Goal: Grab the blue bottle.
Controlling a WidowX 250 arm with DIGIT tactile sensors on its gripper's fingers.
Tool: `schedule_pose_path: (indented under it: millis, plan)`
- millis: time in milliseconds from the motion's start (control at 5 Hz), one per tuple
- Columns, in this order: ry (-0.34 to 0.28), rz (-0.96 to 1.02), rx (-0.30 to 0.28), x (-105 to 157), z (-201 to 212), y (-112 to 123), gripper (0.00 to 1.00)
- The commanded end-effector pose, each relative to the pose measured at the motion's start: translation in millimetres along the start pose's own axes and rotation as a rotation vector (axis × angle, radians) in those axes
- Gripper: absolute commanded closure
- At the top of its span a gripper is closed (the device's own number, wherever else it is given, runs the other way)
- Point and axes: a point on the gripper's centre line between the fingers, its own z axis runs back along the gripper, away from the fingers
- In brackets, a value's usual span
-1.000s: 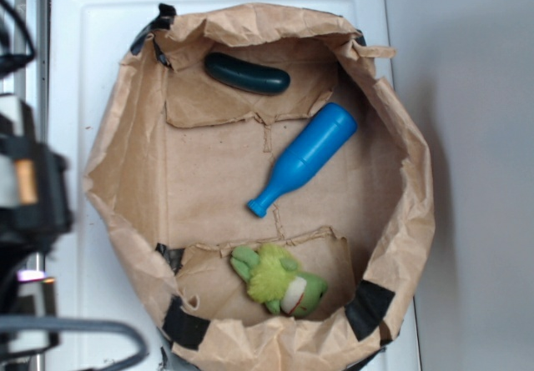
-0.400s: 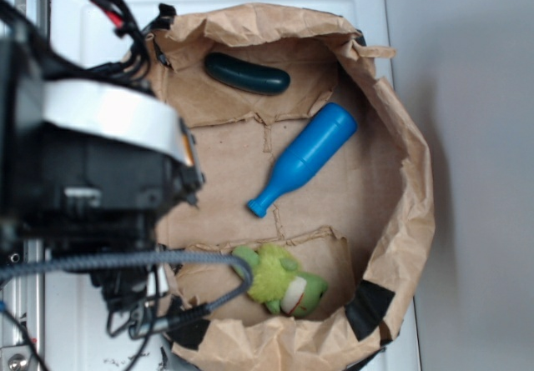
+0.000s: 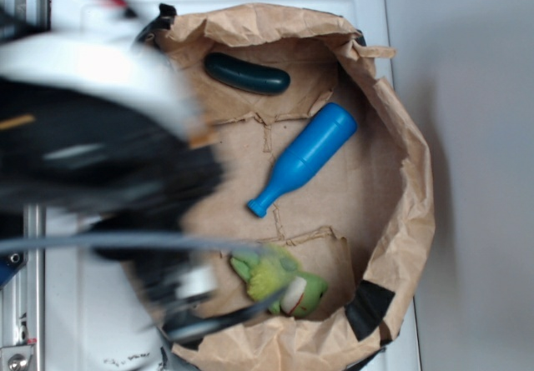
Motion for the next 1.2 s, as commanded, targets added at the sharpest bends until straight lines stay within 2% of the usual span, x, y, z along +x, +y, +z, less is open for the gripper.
schedule_pose_path:
  millis: [0, 800, 1000]
  plan:
    - [-0.065, 0.01, -0.007, 10.4, 13.9, 4.1, 0.0]
    - [-0.065, 0.01, -0.007, 10.4, 13.9, 4.1, 0.0]
    - [-0.072, 0.063, 0.012, 25.9, -5.9, -3.9, 0.0]
